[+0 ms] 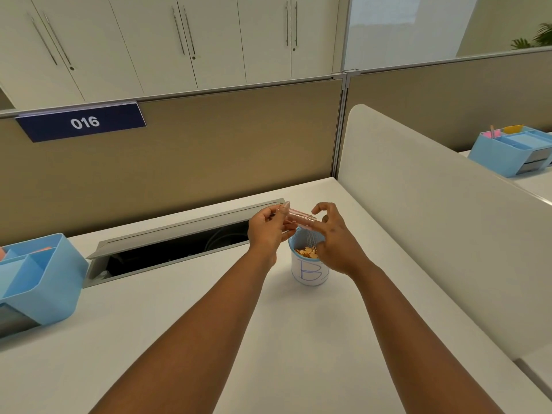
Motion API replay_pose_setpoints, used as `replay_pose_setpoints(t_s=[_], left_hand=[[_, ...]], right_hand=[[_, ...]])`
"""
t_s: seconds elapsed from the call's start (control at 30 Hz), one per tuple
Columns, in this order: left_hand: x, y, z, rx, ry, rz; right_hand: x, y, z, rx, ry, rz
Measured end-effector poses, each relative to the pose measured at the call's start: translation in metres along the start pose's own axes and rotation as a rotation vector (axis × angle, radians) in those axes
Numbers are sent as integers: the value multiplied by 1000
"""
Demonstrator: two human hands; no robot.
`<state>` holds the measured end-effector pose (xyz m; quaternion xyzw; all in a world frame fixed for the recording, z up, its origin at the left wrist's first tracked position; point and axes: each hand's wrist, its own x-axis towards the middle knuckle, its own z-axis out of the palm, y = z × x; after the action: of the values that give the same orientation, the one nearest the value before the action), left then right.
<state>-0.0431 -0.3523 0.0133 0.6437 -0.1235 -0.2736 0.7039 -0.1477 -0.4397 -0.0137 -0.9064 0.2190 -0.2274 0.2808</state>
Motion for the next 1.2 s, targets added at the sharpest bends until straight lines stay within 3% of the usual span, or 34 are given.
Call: replay_pose_setpoints(t_s=[0.17, 0.67, 1.2], left_hand=[[1, -1, -3, 14, -5, -7], [-7, -2, -4, 12, -168, -53], [-6, -4, -1, -22, -111, -28]], right_hand=[[0, 0, 1, 150, 34, 23], [4, -19, 1, 474, -177, 178], [5, -19, -6, 405, -227, 236]])
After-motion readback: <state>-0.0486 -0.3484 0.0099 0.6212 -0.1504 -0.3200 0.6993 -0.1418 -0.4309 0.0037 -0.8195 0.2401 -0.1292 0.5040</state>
